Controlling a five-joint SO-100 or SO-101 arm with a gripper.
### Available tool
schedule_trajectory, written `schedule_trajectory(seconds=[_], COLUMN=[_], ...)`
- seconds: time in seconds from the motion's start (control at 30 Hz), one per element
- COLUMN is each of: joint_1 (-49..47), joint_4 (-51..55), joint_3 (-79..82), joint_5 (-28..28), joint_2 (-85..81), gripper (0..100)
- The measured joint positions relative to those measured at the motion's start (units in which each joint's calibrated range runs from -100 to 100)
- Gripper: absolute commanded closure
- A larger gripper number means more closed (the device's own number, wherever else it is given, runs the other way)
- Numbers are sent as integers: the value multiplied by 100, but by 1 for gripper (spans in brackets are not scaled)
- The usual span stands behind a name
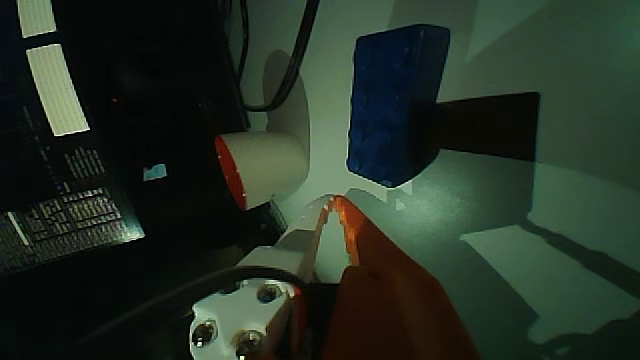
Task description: Grab the blue brick and put it into the cup
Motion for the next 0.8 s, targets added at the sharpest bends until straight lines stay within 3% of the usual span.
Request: schedule_trajectory(seconds=[0.8], joint_1=[52], joint_4=[377], joint_3=[-54], joint_5=[-20], joint_2=[0], gripper=[100])
